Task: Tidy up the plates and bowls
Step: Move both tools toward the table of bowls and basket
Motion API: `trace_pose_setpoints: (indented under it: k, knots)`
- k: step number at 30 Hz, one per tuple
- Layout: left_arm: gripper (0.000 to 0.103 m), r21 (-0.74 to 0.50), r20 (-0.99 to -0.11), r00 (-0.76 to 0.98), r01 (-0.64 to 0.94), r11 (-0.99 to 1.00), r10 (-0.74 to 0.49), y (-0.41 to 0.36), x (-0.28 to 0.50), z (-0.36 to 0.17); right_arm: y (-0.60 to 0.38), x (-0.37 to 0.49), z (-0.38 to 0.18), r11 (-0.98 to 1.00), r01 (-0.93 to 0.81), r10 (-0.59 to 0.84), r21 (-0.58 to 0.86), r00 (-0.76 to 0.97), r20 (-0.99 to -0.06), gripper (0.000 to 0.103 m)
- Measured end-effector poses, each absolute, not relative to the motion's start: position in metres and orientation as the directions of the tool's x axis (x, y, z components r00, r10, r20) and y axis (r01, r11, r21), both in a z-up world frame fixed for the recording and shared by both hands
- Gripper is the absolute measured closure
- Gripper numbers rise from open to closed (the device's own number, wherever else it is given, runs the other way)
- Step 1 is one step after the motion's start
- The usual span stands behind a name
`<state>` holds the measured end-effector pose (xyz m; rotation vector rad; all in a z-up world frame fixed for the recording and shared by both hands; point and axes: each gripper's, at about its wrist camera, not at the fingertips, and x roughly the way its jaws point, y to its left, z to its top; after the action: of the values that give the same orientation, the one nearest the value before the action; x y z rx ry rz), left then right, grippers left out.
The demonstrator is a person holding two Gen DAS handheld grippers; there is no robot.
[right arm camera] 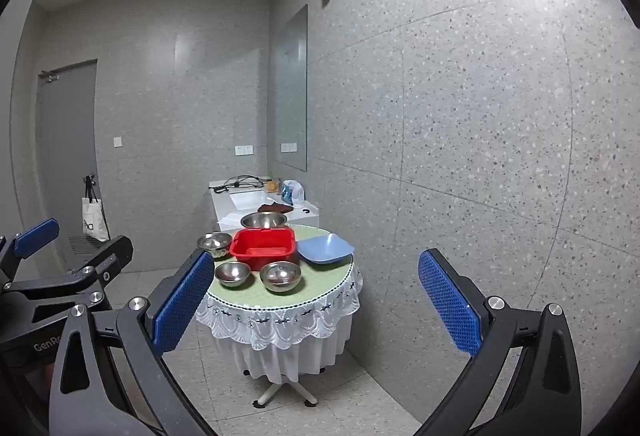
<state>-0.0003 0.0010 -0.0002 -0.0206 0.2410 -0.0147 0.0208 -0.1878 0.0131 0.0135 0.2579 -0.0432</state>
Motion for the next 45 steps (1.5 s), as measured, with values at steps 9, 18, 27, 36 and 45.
trace_pose_setpoints:
  k: [9,18,27,36,45]
  knots:
    - [0.001,-0.005,-0.252,0.967,0.029,1.0,-0.03,0.001,0.005,-0.004,-0.2,0.018,0.014,0.999,0.054,-0.05,0.008,0.965,-0.258,0.0]
    - [0.001,-0.003,-0.25,0.968,0.031,1.0,-0.031,0.001,0.005,-0.003,-0.197,0.022,0.012,0.998,0.065,-0.058,0.02,0.963,-0.264,0.0]
    - [0.001,-0.001,-0.255,0.966,0.04,0.999,-0.039,0.001,0.015,-0.007,-0.201,0.023,0.013,0.998,0.065,-0.056,0.024,0.962,-0.267,0.0]
    - [0.001,-0.007,-0.261,0.964,0.057,0.998,-0.057,-0.001,0.027,-0.012,-0.211,0.03,0.011,0.996,0.08,-0.07,0.027,0.959,-0.275,0.0]
    - [0.001,-0.012,-0.263,0.962,0.072,0.997,-0.073,0.002,0.036,-0.016,-0.215,0.036,0.01,0.995,0.095,-0.084,0.024,0.957,-0.278,0.0]
